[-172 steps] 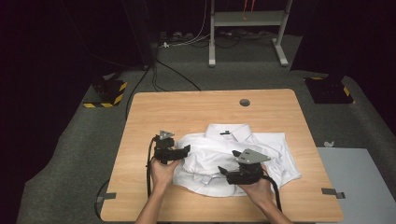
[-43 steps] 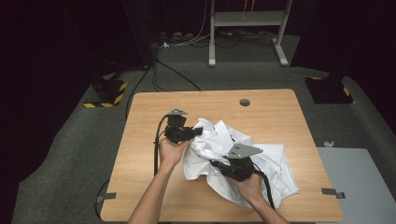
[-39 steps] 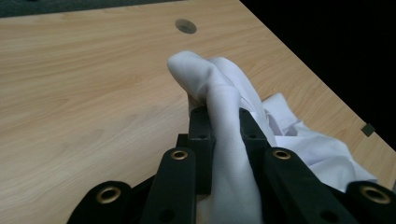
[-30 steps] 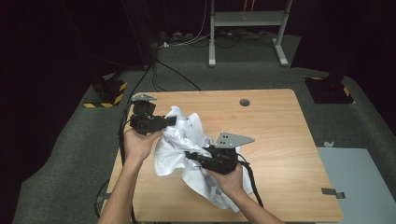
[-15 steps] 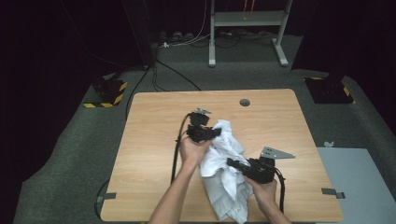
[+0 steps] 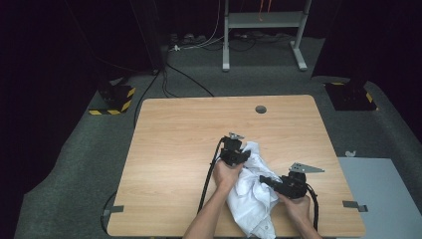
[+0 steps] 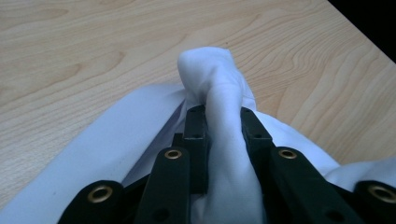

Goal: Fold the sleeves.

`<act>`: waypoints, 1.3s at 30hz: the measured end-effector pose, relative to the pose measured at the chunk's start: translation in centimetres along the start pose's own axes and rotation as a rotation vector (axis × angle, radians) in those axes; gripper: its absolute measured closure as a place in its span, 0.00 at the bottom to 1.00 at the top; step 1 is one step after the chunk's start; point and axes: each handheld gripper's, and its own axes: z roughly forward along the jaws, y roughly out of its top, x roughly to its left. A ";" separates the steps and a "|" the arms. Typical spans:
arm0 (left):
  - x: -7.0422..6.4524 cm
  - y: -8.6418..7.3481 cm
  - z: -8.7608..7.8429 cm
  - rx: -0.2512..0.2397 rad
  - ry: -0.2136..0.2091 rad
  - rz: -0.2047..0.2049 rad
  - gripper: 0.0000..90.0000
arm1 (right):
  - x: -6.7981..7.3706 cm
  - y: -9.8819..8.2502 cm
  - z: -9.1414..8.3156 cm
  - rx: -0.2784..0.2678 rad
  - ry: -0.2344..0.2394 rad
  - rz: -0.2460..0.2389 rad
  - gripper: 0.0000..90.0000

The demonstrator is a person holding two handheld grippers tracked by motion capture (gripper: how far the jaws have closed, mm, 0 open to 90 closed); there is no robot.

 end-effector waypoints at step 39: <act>-0.4 -0.2 -6.6 -0.189 0.018 0.043 0.33 | 4.3 3.1 -2.5 0.012 -0.209 -0.327 0.16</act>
